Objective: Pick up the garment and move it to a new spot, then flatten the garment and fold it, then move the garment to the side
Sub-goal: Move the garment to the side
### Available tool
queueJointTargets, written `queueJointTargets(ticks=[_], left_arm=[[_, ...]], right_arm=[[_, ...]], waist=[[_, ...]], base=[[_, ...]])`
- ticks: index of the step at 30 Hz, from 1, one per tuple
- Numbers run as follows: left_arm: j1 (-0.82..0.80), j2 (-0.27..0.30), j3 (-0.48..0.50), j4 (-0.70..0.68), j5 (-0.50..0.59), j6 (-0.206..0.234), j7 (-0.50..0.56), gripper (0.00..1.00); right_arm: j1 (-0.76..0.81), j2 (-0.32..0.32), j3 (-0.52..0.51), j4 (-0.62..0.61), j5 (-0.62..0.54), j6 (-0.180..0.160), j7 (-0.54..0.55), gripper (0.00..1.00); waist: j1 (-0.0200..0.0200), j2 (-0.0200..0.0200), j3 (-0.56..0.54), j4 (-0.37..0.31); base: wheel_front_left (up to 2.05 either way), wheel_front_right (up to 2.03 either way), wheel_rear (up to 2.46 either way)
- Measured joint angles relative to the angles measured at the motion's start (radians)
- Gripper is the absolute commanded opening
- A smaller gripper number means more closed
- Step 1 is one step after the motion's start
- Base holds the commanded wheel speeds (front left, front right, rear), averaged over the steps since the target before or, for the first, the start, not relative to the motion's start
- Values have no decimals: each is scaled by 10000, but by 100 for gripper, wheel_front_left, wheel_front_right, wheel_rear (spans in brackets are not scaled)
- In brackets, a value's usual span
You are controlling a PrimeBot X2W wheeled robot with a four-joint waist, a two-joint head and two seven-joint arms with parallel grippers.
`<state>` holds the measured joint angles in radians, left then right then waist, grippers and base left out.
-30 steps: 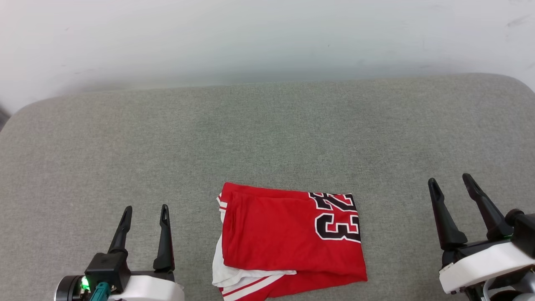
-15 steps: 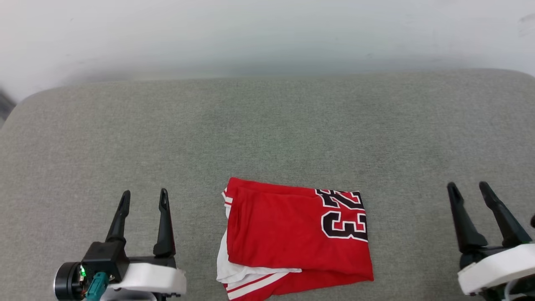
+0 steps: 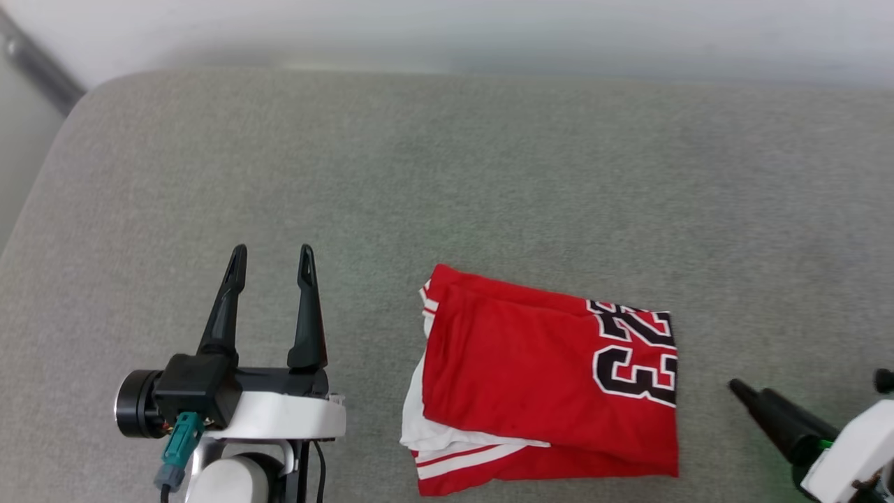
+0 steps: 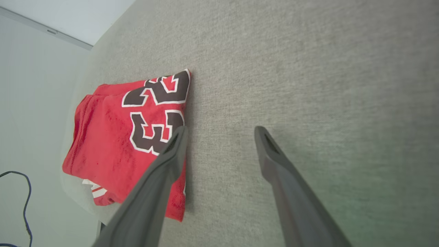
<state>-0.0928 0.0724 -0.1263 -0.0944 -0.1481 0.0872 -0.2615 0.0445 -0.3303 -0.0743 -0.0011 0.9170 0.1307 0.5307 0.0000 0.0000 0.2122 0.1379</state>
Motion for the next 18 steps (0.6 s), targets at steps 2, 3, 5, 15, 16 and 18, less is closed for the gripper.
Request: queueJointTargets(ticks=[2,3,5,15,16,18], left_arm=[[-119,-63,-46,-31,44,-12,0,100],[-169,-90,-63,-35,48,-10,0,100],[-219,-117,-82,-21,59,-6,0,100],[-533,-190,-98,-13,119,10,0,100],[-550,-194,-88,-8,121,12,0,100],[-563,-199,-73,17,132,19,0,100]], right_arm=[[-134,-12,274,119,619,0,401,100],[-227,-8,416,167,867,0,579,100],[-416,-10,662,255,1172,2,794,100],[-1096,-270,1221,598,1852,77,1526,29],[-1160,-299,1281,596,1854,77,1567,2],[-1275,-311,1415,587,1896,77,1582,0]], waist=[[0,0,220,181],[0,0,342,266],[0,0,580,420],[-1,0,1399,838],[-1,0,1436,846],[-1,0,1464,829]], base=[[0,0,0],[0,0,0],[0,0,0],[0,0,0],[0,0,0],[0,0,0]])
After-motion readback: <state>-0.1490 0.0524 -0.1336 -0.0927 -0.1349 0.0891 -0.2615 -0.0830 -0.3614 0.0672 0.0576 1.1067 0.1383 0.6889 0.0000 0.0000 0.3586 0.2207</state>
